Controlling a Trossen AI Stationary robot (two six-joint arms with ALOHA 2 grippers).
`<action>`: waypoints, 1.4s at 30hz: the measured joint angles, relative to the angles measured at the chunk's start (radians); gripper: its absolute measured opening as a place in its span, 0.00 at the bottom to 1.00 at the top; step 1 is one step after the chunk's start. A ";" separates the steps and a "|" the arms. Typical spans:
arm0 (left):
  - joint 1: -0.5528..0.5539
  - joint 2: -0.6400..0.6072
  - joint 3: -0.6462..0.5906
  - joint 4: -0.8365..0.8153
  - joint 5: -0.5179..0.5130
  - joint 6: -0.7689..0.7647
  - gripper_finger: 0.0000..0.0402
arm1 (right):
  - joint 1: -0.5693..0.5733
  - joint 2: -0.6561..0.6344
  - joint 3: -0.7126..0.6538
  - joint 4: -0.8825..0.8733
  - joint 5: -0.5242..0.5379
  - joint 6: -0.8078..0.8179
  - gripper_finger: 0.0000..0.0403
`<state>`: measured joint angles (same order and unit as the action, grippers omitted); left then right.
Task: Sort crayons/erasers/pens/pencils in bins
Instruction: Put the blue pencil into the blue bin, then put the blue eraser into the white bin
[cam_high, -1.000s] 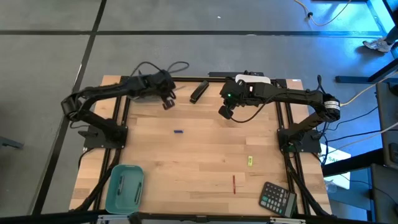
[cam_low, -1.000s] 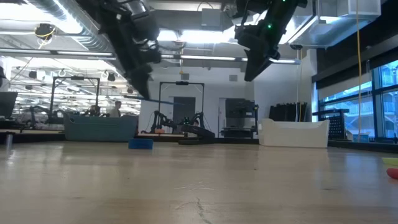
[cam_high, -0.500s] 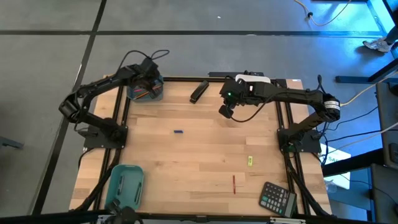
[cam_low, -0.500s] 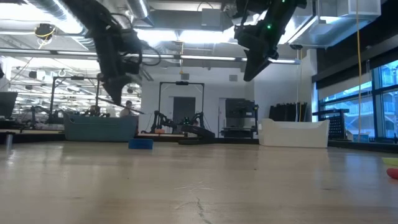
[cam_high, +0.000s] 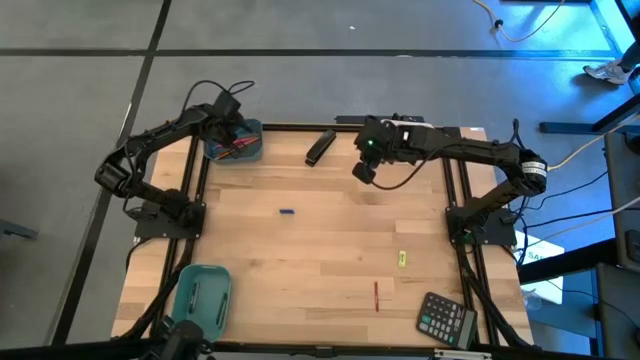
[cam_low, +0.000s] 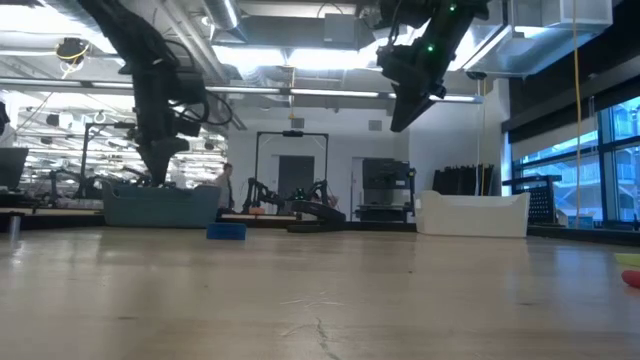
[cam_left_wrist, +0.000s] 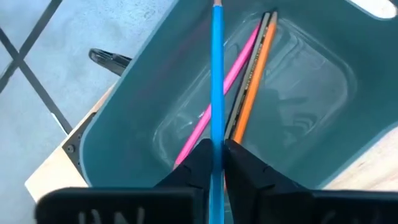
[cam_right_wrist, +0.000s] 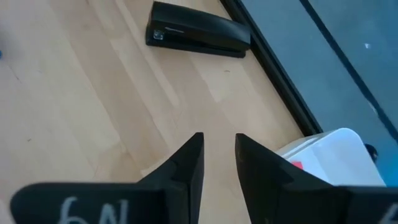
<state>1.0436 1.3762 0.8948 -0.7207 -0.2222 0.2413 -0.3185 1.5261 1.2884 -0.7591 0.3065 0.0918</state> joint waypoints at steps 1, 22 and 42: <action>0.004 0.000 0.000 0.002 0.000 0.000 0.10 | -0.005 0.000 0.000 0.005 -0.016 -0.002 0.23; -0.081 0.000 0.143 -0.125 0.003 -0.039 0.28 | 0.010 0.000 0.000 0.005 -0.218 0.077 0.23; -0.545 -0.151 0.232 -0.191 0.189 -0.086 0.28 | 0.312 0.138 -0.001 0.325 -0.236 0.189 0.33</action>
<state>0.4990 1.2255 1.1271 -0.9116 -0.0336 0.1552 -0.0060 1.6640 1.2877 -0.4346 0.0707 0.2811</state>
